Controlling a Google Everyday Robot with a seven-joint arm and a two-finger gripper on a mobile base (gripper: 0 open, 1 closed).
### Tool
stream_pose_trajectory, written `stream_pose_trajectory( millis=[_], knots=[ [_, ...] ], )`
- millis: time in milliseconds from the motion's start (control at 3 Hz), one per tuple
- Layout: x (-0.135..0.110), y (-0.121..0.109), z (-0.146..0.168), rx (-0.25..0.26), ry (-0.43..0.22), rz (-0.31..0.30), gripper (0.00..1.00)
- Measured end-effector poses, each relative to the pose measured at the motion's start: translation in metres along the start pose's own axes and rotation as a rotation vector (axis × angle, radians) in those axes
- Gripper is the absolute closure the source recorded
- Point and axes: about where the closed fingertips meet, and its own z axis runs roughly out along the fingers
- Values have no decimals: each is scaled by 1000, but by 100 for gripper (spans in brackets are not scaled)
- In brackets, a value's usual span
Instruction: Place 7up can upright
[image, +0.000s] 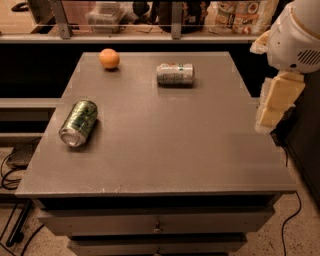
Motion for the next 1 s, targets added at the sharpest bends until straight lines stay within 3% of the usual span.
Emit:
stream_pose_trajectory(
  millis=[667,1000],
  knots=[
    [-18,-9,12,-3,13,-10,0],
    [-59,-34,24,33,10,-98,0]
  ],
)
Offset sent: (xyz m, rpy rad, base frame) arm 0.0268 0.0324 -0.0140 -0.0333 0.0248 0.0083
